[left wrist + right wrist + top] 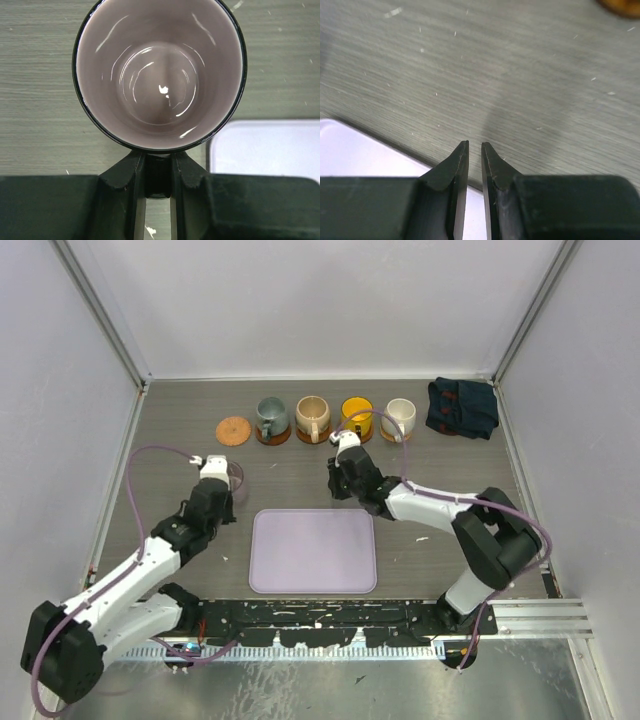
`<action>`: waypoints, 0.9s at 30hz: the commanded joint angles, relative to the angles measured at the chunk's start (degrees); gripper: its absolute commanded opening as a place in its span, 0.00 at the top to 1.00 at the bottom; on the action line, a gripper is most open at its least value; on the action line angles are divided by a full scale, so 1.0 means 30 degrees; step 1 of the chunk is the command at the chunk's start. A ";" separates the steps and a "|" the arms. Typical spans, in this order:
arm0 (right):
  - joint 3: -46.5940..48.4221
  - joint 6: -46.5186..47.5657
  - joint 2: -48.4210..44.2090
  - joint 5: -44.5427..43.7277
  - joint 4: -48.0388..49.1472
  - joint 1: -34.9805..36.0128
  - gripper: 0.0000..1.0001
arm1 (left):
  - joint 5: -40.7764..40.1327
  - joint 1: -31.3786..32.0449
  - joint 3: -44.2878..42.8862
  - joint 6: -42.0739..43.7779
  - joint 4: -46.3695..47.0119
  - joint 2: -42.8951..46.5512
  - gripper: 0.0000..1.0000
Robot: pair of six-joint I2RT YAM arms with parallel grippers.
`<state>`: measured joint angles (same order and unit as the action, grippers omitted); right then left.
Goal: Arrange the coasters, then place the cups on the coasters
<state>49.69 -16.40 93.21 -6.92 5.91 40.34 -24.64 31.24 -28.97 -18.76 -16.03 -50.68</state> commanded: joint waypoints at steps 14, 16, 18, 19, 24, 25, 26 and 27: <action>-0.0910 -0.0938 -0.6472 -0.4637 -0.1245 -0.2847 0.77 | 0.6469 -0.7759 -0.7617 0.1826 0.7031 -0.8124 1.00; -0.0775 -0.0998 -0.6575 -0.4645 -0.1307 -0.3224 0.77 | 0.6936 -0.8369 -0.8607 0.1861 0.7112 -0.9494 1.00; -0.0605 -0.1005 -0.6525 -0.4688 -0.1347 -0.3454 0.77 | 0.7337 -0.8736 -0.9526 0.1918 0.7182 -1.0485 1.00; -0.0529 -0.1021 -0.6479 -0.4669 -0.1358 -0.3529 0.77 | 0.7523 -0.8879 -0.9894 0.1959 0.7229 -1.0968 1.00; -0.0131 -0.1130 -0.6189 -0.4643 -0.1415 -0.3737 0.77 | 0.8162 -0.9309 -1.1904 0.2256 0.7278 -1.3043 1.00; -0.0066 -0.1165 -0.6130 -0.4645 -0.1414 -0.3747 0.77 | 0.8303 -0.9361 -1.2220 0.2337 0.7292 -1.3408 1.00; -0.0022 -0.1180 -0.6064 -0.4653 -0.1436 -0.3774 0.77 | 0.8376 -0.9415 -1.2505 0.2374 0.7360 -1.3765 1.00; 0.0057 -0.1208 -0.5997 -0.4647 -0.1424 -0.3777 0.77 | 0.8574 -0.9466 -1.2768 0.2408 0.7412 -1.4124 1.00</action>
<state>46.85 -19.00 75.57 -19.70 0.73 29.39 -2.11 3.55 -61.36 -12.97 -2.35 -91.70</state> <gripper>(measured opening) 0.225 0.197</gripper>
